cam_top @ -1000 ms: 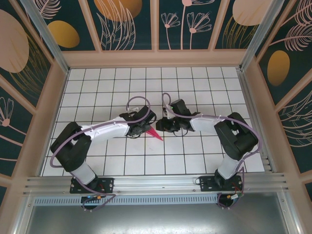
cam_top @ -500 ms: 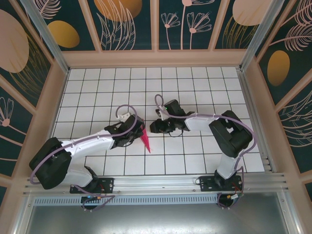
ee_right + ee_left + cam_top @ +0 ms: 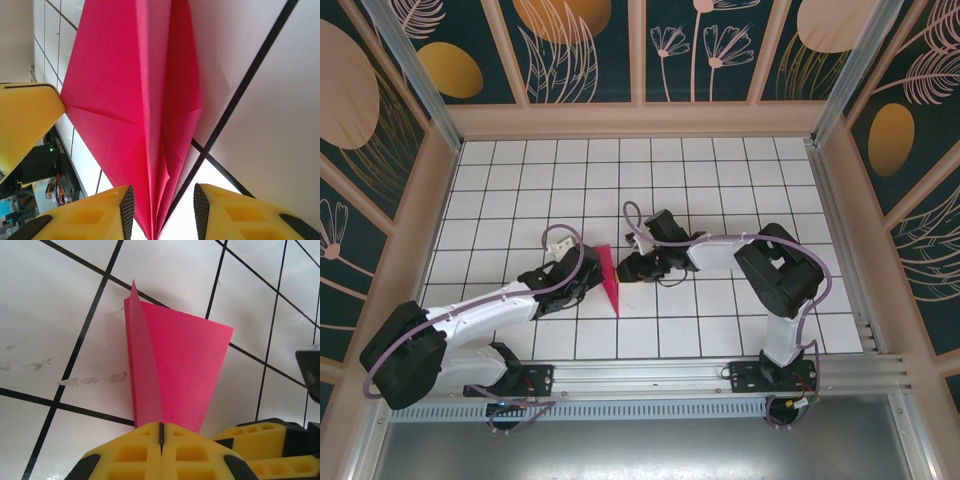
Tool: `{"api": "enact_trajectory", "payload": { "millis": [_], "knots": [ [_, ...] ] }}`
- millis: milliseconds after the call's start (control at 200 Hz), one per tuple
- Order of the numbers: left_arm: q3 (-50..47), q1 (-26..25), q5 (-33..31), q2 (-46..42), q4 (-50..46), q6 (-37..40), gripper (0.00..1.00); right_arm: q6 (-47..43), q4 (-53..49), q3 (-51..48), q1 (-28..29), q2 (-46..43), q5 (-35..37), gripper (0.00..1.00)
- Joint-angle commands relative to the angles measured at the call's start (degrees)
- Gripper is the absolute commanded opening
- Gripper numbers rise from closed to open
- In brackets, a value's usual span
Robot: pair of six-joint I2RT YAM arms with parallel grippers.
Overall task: Fold a paper plane with a square sheet of paper (pick it up from the middle)
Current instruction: Turn over a paper plane at the center of the table.
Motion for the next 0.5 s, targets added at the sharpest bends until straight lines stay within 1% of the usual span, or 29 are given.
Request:
{"api": "enact_trajectory", "payload": {
  "millis": [0, 110, 235, 495],
  "knots": [
    [-0.43, 0.30, -0.20, -0.58, 1.10, -1.06, 0.07, -0.80, 0.34, 1.65, 0.97, 0.94, -0.95, 0.43],
    [-0.43, 0.38, -0.20, -0.61, 0.92, -1.09, 0.07, -0.84, 0.47, 1.50, 1.51, 0.31, 0.03, 0.45],
    [-0.69, 0.37, -0.33, -0.92, 1.01, -1.26, 0.07, -0.58, 0.60, 2.56, 1.72, 2.25, -1.75, 0.45],
    [-0.76, 0.37, -0.38, -0.90, 1.06, -1.58, 0.07, -1.30, 0.05, 3.75, 2.96, 3.35, -2.80, 0.45]
  ]
}}
